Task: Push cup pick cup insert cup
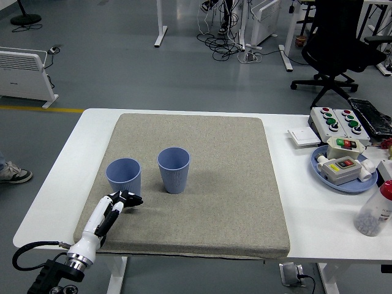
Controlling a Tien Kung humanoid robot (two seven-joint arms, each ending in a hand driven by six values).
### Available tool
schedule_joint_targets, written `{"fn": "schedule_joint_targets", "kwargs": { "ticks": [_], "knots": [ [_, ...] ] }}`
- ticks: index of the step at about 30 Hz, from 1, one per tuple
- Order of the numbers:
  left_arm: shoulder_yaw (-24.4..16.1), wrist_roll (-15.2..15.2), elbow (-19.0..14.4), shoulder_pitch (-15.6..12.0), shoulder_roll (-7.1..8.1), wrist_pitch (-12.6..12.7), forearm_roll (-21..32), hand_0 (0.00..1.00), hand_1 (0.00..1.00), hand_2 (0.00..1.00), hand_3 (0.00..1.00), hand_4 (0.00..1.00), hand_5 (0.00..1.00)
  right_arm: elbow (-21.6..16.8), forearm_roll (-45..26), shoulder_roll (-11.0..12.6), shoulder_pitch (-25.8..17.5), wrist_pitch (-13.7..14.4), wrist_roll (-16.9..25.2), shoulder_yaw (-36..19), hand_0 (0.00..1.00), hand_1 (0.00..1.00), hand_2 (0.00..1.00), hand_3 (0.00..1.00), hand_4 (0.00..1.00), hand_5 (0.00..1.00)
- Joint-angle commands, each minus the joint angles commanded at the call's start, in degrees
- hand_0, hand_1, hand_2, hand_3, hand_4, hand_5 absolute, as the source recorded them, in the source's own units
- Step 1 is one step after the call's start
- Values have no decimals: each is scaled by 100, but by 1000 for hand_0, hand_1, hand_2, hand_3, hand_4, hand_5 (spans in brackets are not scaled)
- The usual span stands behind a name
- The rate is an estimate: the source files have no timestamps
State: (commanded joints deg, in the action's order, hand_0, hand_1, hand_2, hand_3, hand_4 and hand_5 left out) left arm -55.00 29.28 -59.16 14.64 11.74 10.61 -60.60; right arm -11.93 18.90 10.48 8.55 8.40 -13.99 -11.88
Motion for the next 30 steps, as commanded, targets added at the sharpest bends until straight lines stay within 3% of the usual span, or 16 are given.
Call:
{"fn": "schedule_joint_targets", "kwargs": {
  "ticks": [8, 22, 30],
  "knots": [
    [101, 121, 400, 325, -126, -10, 211, 659, 603, 555, 523, 524, 998, -1, 17, -3, -10, -4, -8, -11, 707, 611, 692, 622, 198, 557],
    [322, 259, 1099, 891, -174, -16, 551, 650, 596, 545, 514, 521, 998, 0, 58, 6, -1, -19, -16, -20, 707, 610, 692, 623, 199, 556],
    [607, 289, 1593, 1234, -185, -150, 1305, 642, 593, 543, 509, 520, 998, -2, 109, 2, -39, -25, -35, -55, 707, 610, 691, 624, 199, 556]
  ]
}}
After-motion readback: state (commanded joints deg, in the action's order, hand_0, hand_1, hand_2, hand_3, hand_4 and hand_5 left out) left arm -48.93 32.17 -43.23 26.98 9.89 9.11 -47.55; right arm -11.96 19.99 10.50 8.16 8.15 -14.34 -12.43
